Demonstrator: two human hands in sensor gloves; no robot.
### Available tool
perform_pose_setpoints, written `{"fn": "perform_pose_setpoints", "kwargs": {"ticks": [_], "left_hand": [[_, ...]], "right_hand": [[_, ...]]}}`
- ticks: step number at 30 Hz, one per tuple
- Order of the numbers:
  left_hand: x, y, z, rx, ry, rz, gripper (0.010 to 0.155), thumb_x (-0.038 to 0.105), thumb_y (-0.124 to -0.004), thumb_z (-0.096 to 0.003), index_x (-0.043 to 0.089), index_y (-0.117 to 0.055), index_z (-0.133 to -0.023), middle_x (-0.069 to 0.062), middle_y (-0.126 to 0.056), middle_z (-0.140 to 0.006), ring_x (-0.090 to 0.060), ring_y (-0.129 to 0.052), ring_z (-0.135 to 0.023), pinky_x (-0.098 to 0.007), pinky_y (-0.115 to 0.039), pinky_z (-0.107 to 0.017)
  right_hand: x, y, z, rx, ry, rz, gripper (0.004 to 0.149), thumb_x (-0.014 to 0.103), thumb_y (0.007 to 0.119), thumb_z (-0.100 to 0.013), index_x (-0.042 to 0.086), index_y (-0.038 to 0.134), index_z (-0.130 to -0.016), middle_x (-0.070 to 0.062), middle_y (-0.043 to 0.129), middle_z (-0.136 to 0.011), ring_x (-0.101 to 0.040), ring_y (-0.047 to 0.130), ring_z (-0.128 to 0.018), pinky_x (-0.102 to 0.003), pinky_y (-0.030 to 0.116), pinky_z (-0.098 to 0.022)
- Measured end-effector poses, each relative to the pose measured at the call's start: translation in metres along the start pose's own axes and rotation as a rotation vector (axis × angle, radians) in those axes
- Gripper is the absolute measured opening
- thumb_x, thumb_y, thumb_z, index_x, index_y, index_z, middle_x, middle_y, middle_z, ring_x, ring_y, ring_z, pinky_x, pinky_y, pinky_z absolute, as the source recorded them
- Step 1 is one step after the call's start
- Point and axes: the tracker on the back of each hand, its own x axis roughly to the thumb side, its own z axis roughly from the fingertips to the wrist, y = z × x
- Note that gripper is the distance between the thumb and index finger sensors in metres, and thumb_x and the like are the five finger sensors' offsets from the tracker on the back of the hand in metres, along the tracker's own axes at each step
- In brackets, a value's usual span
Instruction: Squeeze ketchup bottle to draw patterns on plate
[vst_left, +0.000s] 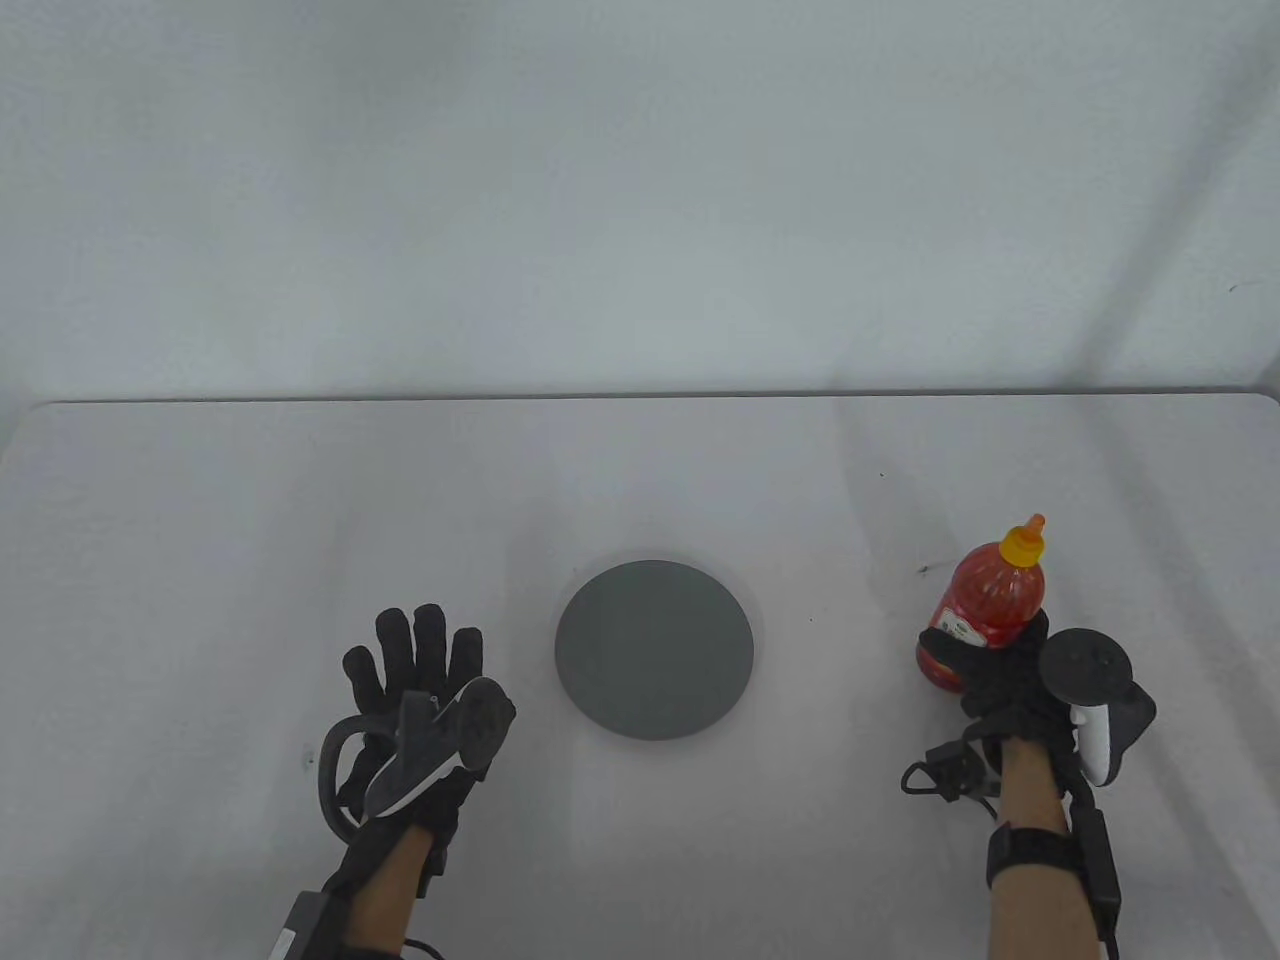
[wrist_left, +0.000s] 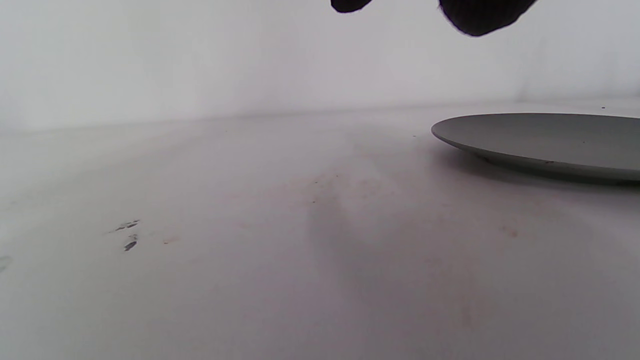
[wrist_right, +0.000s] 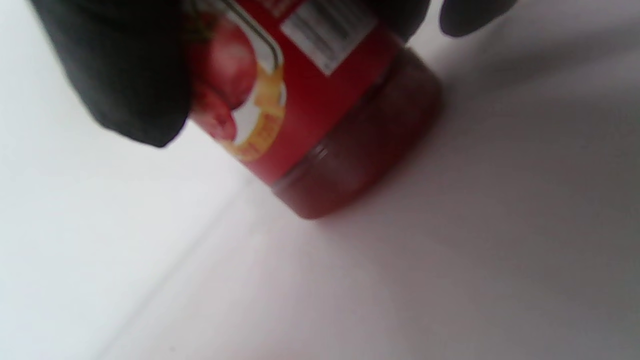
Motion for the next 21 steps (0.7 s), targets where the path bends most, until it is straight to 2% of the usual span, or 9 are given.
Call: {"fn": "perform_pose_setpoints", "kwargs": {"ticks": [3, 6, 11, 17, 21], "left_hand": [[0.0, 0.0, 0.0, 0.005, -0.003, 0.004, 0.078, 0.06, -0.056, -0.0555, 0.018, -0.033, -0.117, -0.022, -0.014, -0.122, -0.054, -0.005, -0.11, -0.076, -0.014, -0.069], [0.001, 0.0, 0.0, 0.007, -0.012, 0.006, 0.077, 0.06, -0.056, -0.0556, 0.018, -0.034, -0.117, -0.022, -0.015, -0.122, -0.054, -0.006, -0.11, -0.076, -0.014, -0.069], [0.002, 0.0, 0.001, 0.004, -0.016, 0.004, 0.077, 0.06, -0.056, -0.0555, 0.018, -0.034, -0.117, -0.022, -0.015, -0.122, -0.054, -0.006, -0.11, -0.076, -0.015, -0.069], [0.004, -0.002, 0.0, -0.003, -0.018, 0.012, 0.077, 0.06, -0.056, -0.0555, 0.018, -0.034, -0.117, -0.023, -0.015, -0.122, -0.054, -0.006, -0.11, -0.076, -0.015, -0.069], [0.005, -0.005, 0.0, -0.021, -0.022, 0.002, 0.077, 0.06, -0.056, -0.0554, 0.018, -0.034, -0.117, -0.023, -0.015, -0.122, -0.054, -0.006, -0.11, -0.076, -0.015, -0.069]], "right_hand": [[0.002, 0.0, 0.001, -0.042, -0.029, -0.06, 0.098, 0.061, 0.102, -0.038, 0.016, 0.049, -0.108, -0.024, 0.072, -0.108, -0.05, 0.072, -0.098, -0.071, 0.058, -0.069], [0.01, -0.001, 0.003, 0.005, -0.082, -0.15, 0.098, 0.061, 0.101, -0.04, 0.014, 0.05, -0.108, -0.025, 0.072, -0.106, -0.05, 0.079, -0.093, -0.072, 0.061, -0.068], [0.045, -0.005, 0.015, 0.023, -0.214, -0.204, 0.098, 0.063, 0.1, -0.041, 0.015, 0.049, -0.11, -0.023, 0.071, -0.106, -0.049, 0.077, -0.09, -0.073, 0.064, -0.066], [0.092, -0.011, 0.049, 0.081, -0.386, -0.282, 0.099, 0.062, 0.099, -0.042, 0.02, 0.045, -0.113, -0.026, 0.067, -0.107, -0.051, 0.068, -0.087, -0.072, 0.066, -0.064], [0.109, -0.014, 0.067, 0.125, -0.465, -0.295, 0.098, 0.06, 0.101, -0.042, 0.018, 0.046, -0.112, -0.025, 0.071, -0.107, -0.05, 0.072, -0.091, -0.073, 0.066, -0.064]]}}
